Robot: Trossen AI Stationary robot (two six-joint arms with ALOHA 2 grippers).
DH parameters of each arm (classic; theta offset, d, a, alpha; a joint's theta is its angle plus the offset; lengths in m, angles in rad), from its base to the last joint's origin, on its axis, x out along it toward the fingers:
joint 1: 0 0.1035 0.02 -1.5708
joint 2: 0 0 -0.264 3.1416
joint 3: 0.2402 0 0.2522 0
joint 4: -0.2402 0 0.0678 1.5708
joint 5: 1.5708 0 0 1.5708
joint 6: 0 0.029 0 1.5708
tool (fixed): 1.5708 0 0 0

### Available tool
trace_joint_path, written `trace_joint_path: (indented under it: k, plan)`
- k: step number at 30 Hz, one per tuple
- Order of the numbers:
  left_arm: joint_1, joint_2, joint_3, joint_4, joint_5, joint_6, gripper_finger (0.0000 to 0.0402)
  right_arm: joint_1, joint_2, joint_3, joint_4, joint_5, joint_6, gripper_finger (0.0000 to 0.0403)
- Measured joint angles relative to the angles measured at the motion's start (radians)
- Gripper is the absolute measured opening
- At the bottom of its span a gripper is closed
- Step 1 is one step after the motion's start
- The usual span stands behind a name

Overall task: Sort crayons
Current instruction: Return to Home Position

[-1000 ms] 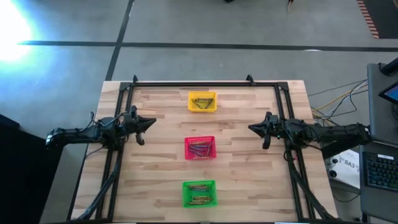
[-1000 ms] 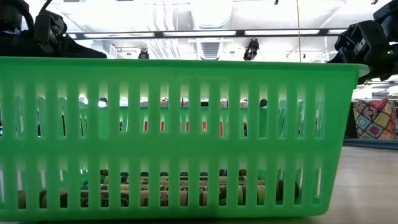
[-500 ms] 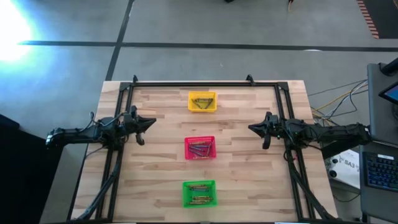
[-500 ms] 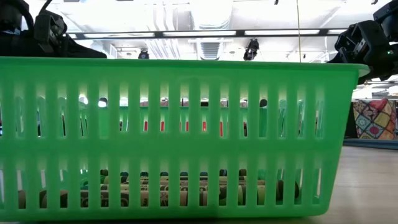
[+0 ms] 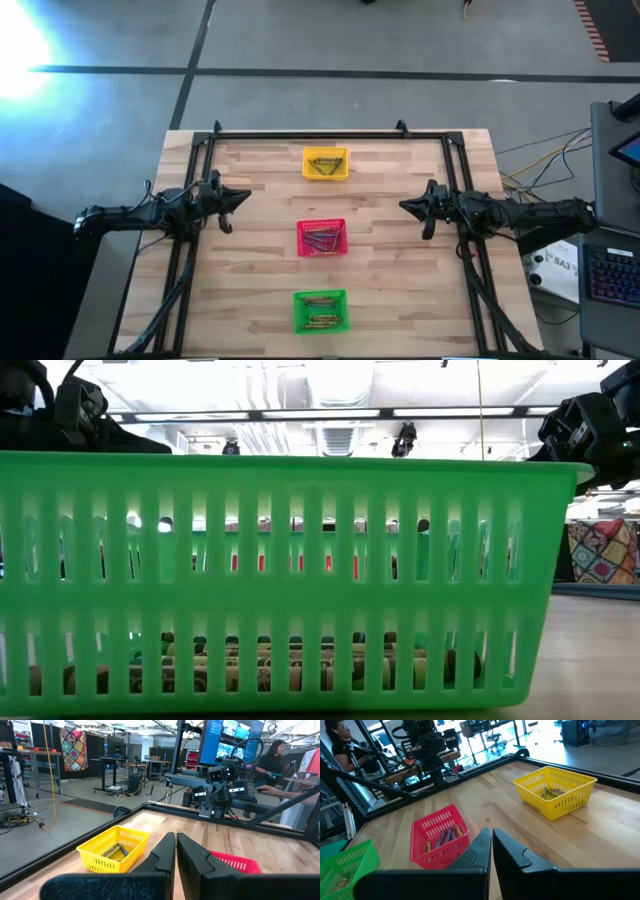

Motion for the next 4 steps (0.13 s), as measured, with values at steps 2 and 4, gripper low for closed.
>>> trace_joint_path:
  k: [2,4]
  plan:
    - [0.0,0.0,0.0,0.0,0.0,0.0,0.0,0.0,0.0,0.0,0.0,0.0,0.0,0.0009]
    - [0.0,0.0,0.0,0.0,0.0,0.0,0.0,0.0,0.0,0.0,0.0,0.0,0.0,0.0009]
